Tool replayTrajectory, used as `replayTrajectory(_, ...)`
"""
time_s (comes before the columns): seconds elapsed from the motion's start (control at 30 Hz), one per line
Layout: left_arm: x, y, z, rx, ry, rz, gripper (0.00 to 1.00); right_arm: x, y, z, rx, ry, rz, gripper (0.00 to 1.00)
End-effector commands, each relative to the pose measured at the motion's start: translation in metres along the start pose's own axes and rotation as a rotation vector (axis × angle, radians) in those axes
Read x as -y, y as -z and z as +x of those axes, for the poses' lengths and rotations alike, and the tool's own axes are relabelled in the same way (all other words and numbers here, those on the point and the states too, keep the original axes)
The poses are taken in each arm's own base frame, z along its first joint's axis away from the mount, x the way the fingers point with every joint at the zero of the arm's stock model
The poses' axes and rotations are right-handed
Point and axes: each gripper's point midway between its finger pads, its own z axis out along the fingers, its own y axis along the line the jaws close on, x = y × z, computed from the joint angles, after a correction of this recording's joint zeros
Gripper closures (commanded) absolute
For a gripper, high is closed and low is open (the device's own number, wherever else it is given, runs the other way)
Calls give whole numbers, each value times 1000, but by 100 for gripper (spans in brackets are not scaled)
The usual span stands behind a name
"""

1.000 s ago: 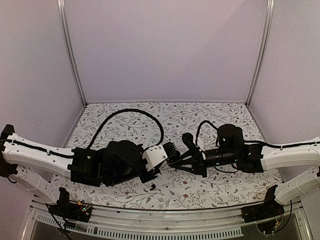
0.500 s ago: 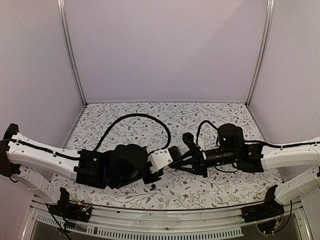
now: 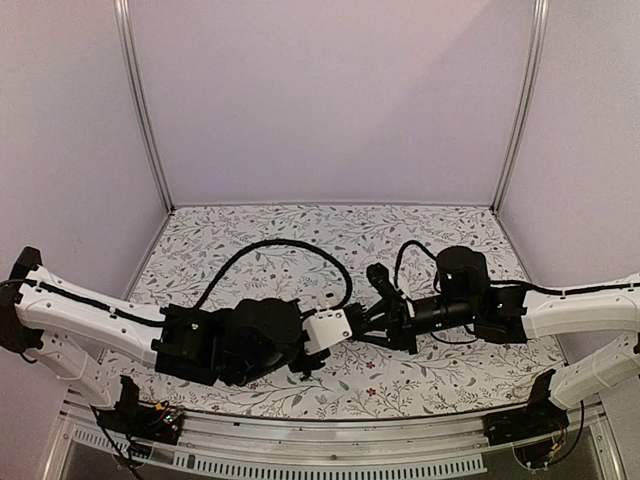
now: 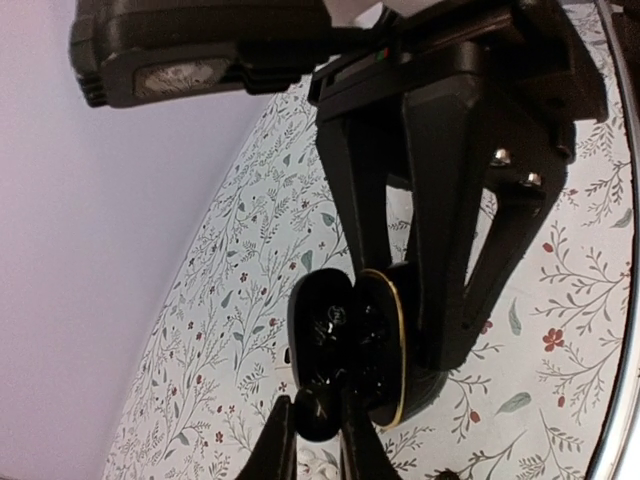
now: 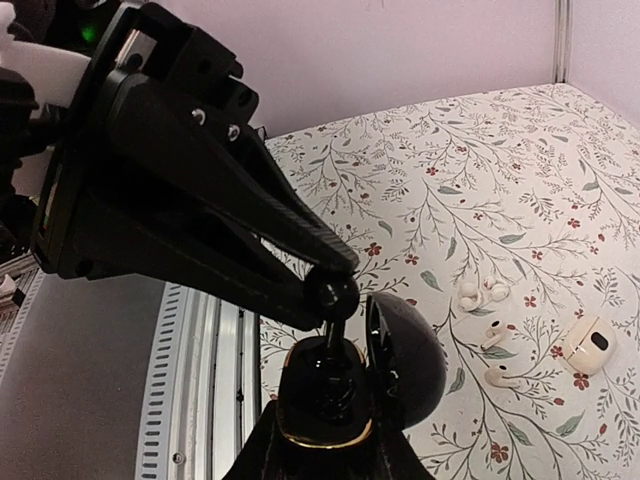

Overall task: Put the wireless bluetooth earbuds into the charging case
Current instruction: Insert the left earbud into the left side groove of the charging case.

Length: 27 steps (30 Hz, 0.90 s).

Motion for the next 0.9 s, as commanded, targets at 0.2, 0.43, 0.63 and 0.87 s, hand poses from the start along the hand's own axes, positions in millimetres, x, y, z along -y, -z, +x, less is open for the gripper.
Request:
replayTrajectory(0.2, 20, 5, -13, 24, -63, 28, 90, 2, 7, -17, 76, -1, -11, 100)
replayTrajectory(0.43, 12, 19, -31, 111, 0, 52, 72, 2, 13, -19, 98, 7, -28, 100)
replayTrajectory(0.63, 8, 24, -42, 142, 21, 65, 61, 3, 12, -17, 93, 15, -22, 100)
replayTrajectory(0.87, -26, 52, -56, 255, 189, 58, 44, 9, 14, -24, 113, 33, 5, 100)
